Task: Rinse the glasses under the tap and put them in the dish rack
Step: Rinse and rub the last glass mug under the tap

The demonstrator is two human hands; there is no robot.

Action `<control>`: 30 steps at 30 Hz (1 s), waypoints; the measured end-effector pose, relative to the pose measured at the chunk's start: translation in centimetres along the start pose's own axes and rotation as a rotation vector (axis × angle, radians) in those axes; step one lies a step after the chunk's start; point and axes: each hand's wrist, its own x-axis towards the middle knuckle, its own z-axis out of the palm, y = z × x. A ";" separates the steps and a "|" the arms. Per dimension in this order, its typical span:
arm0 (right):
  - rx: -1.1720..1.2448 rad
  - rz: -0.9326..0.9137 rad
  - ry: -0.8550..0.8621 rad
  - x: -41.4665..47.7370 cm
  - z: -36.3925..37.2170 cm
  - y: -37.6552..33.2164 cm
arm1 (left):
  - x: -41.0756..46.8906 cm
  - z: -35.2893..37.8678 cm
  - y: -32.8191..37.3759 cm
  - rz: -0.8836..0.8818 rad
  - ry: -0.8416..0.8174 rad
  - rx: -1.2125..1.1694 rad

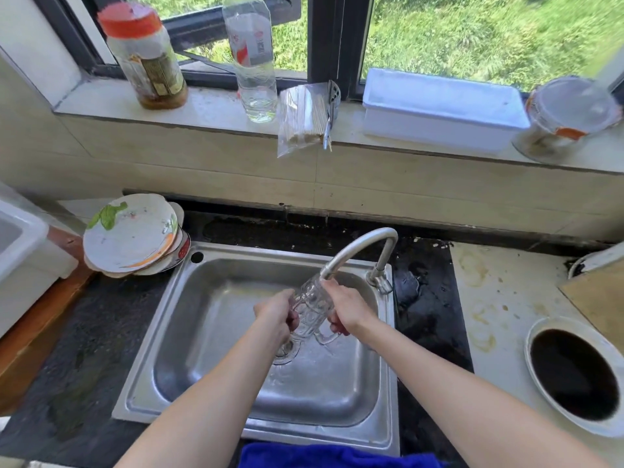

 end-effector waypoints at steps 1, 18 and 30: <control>0.001 0.062 -0.030 -0.2 -0.4 -0.4 | -0.1 0.4 0.0 0.013 0.017 -0.003; -0.065 -0.129 0.015 -0.8 1.0 0.1 | -0.4 0.2 0.9 0.164 0.166 -0.147; 0.205 -0.027 0.212 1.6 -3.8 2.4 | -5.0 2.7 1.8 0.076 -0.456 -0.046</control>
